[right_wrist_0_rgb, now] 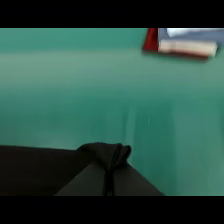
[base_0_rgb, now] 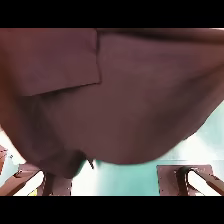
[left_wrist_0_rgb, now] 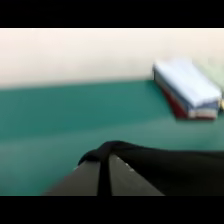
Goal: Fold the shirts.
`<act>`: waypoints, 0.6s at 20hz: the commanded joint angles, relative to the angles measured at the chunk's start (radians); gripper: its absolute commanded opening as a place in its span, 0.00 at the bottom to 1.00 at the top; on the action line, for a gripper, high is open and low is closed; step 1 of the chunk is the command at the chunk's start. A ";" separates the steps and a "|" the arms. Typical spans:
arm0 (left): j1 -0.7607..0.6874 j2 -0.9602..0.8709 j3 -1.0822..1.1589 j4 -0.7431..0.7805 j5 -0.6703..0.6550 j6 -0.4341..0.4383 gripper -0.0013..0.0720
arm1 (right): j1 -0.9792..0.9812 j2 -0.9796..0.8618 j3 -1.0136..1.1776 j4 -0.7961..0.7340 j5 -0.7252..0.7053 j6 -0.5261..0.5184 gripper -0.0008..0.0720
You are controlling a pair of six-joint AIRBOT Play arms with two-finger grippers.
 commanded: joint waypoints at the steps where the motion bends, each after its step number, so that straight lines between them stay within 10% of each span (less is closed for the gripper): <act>1: -0.020 -0.184 -0.156 -0.031 -0.095 -0.005 0.05 | 0.040 -0.160 -0.164 -0.003 0.020 0.004 0.03; 12: -0.050 -0.645 -0.244 -0.027 0.326 0.084 0.05 | 0.115 -0.704 -0.007 -0.025 -0.249 -0.027 0.03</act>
